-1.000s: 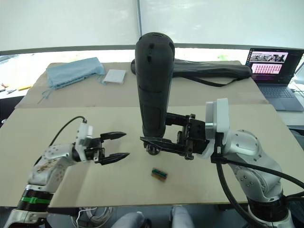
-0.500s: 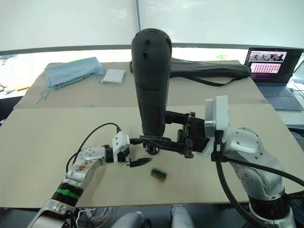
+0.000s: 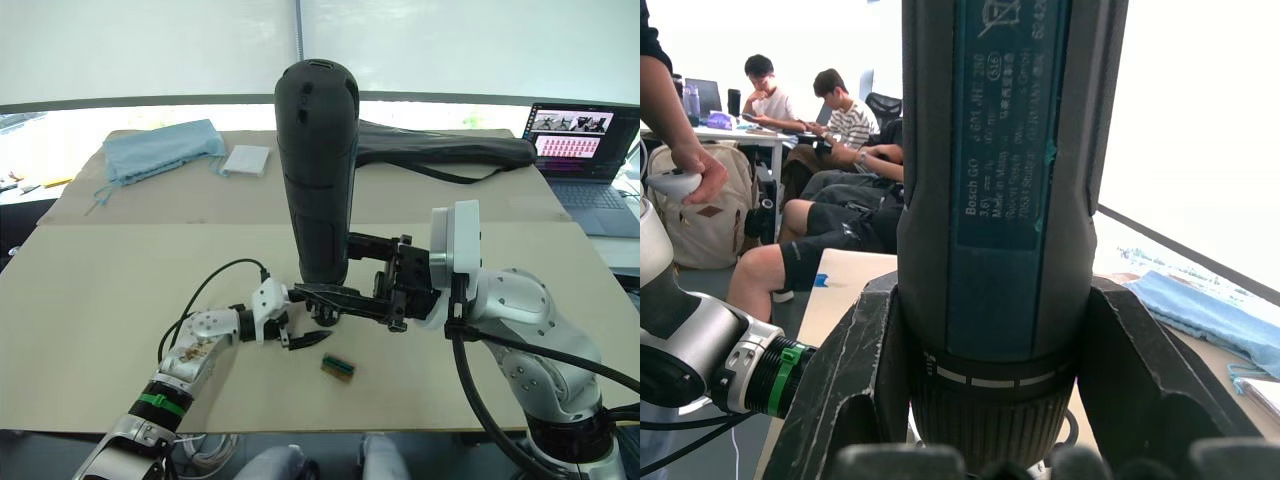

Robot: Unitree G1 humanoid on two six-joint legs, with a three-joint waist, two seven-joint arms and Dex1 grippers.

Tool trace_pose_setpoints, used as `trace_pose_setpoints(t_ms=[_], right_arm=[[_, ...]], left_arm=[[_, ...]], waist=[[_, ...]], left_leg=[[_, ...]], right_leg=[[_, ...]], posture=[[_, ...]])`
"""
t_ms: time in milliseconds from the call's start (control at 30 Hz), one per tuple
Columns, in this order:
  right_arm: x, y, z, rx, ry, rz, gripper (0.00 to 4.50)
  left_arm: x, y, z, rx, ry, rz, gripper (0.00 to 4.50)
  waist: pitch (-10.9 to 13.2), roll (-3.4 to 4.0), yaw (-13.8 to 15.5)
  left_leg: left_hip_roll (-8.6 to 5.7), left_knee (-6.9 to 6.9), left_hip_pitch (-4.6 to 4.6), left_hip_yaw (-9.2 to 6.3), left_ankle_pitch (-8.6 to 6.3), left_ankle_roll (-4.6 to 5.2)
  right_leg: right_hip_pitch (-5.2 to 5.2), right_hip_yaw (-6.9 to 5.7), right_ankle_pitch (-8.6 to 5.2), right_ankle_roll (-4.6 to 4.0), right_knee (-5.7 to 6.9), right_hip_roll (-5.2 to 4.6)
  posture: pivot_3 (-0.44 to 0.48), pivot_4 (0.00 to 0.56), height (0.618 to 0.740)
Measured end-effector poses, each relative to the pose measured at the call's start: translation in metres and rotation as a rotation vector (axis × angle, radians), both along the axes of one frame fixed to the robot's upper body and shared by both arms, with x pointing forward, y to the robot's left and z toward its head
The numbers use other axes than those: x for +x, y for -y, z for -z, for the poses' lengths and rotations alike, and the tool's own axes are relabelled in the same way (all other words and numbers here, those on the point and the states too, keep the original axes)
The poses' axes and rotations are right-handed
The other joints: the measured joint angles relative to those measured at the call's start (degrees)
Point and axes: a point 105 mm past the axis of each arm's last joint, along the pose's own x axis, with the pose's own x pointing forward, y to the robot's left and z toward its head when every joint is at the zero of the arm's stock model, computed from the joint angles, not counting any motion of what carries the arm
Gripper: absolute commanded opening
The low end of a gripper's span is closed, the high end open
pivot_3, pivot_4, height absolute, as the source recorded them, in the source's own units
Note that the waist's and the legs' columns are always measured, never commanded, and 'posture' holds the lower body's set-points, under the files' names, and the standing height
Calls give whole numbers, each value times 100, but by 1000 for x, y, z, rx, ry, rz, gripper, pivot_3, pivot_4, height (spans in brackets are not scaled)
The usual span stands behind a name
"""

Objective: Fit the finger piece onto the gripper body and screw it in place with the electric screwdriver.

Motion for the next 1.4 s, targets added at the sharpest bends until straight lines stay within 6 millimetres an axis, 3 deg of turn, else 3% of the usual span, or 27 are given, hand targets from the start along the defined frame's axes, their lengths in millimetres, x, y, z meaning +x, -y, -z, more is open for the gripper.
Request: trace_pose_setpoints(t_ms=[67, 167, 1033, 1100, 1200, 1400], right_arm=[[-1, 0, 1, -3, -4, 1, 1906], [-1, 1, 5, -5, -20, 5, 1906], [-5, 11, 16, -43, -51, 51, 1906], [-5, 11, 16, -43, -51, 52, 1906], [-5, 10, 16, -43, -50, 52, 1906], [-7, 10, 16, -49, -48, 50, 1906]], left_arm=[[0, 1, 0, -3, -5, 4, 3679], [0, 2, 0, -9, -16, 10, 2331], [16, -8, -3, 84, -7, 240, 2314], [17, -9, -3, 82, -9, 236, 3370], [16, -11, 0, 76, -23, 217, 4453], [12, -20, 0, 46, 6, 162, 4453]], waist=[[0, 0, 6], [0, 0, 20], [1, -2, -30], [0, -2, -33], [0, -2, -53], [0, -2, -103]], left_leg=[[0, 0, 0, 0, 0, 0], [0, 1, 0, 0, 0, 0], [3, 5, -2, 0, 0, 1], [4, 5, -2, 0, 0, 1], [5, 5, -2, 0, 0, 2], [9, 3, -1, 0, 0, 1]], right_leg=[[1, 0, 0, 0, 0, 0], [1, 0, 0, 0, 0, 0], [0, 2, 0, 0, 1, 1], [0, 3, 0, 0, 1, 1], [0, 7, 0, 0, 1, 1], [-2, 11, 0, 0, 2, 4]], posture=[[0, 150, 740], [0, 150, 740], [0, 150, 740], [0, 150, 740], [0, 150, 740], [0, 150, 740]])
